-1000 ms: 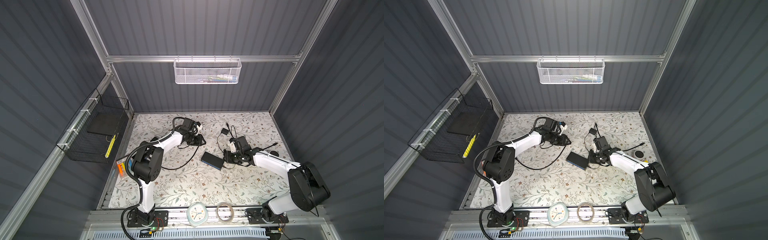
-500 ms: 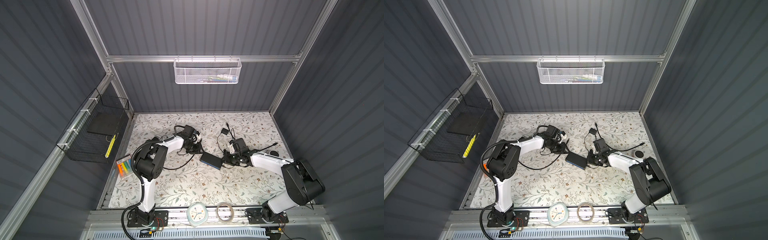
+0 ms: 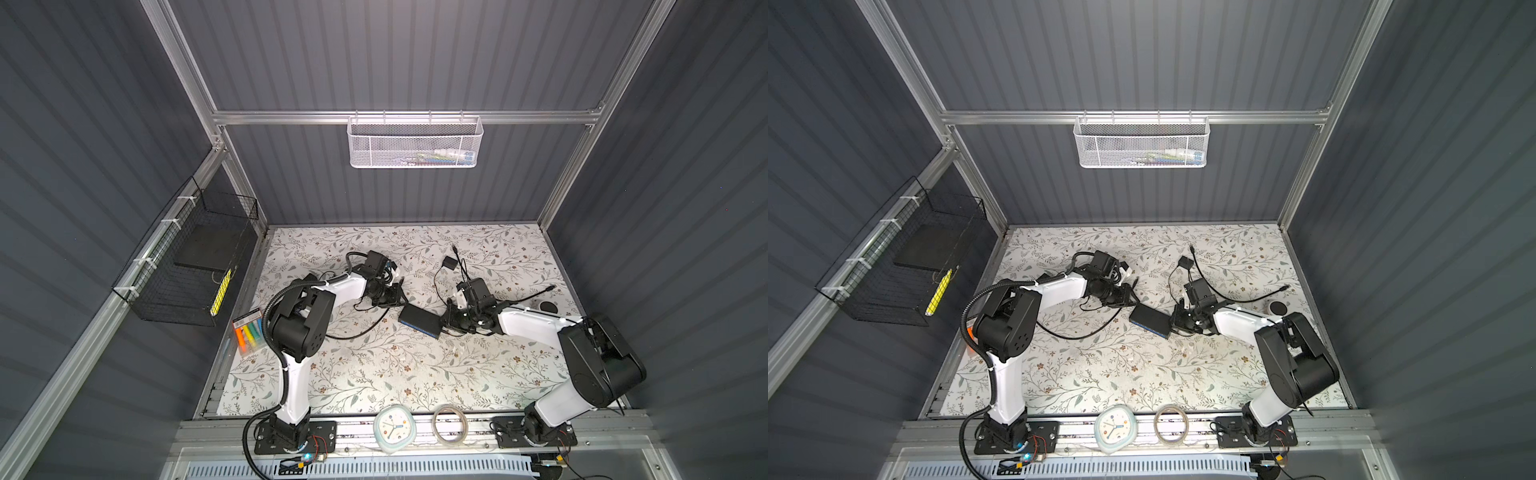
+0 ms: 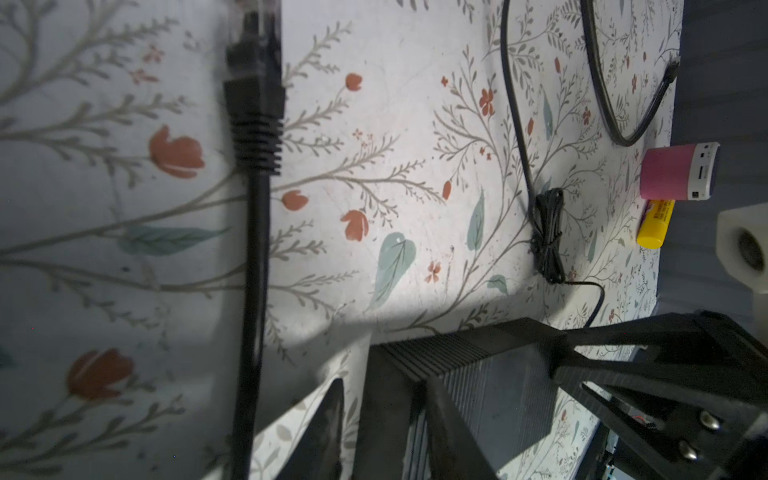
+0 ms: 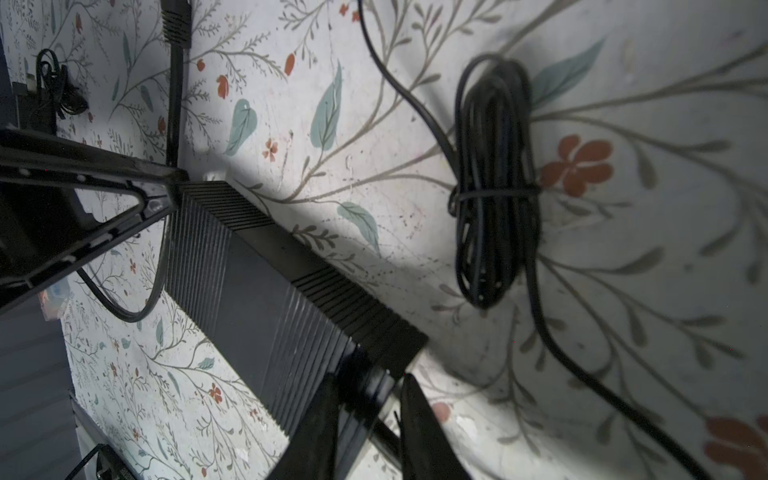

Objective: Insert the plug into the switch port

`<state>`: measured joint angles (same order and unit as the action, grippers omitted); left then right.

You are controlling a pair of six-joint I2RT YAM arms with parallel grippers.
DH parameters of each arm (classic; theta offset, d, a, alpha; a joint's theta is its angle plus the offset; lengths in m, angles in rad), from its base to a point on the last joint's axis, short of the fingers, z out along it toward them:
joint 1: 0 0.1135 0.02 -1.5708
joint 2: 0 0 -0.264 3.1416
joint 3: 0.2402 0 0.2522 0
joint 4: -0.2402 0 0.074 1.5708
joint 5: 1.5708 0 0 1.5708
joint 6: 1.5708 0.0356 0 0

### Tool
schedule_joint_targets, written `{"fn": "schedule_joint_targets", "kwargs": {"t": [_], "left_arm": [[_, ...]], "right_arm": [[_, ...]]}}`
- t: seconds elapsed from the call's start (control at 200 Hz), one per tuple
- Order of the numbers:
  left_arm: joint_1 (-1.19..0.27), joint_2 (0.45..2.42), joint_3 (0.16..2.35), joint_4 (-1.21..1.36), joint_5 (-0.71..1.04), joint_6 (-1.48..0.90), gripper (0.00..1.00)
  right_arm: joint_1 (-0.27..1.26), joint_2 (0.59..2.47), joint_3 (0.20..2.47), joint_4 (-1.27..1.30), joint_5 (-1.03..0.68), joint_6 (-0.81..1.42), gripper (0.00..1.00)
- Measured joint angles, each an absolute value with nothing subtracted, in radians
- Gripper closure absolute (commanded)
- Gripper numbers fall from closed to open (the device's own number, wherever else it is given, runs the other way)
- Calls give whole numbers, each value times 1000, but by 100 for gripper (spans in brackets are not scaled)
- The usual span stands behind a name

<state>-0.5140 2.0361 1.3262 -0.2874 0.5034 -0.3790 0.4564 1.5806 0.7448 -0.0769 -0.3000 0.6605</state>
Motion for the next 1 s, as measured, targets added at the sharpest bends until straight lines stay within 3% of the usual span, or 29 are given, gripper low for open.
{"fn": "schedule_joint_targets", "kwargs": {"t": [0.41, 0.695, 1.001], "left_arm": [[-502, 2006, 1233, -161, 523, -446, 67], [-508, 1922, 1114, -115, 493, -503, 67], [-508, 1874, 1105, -218, 430, -501, 61]], "right_arm": [[453, 1666, 839, -80, -311, 645, 76], [413, 1782, 1026, -222, -343, 457, 72], [362, 1752, 1145, -415, -358, 237, 69]]}}
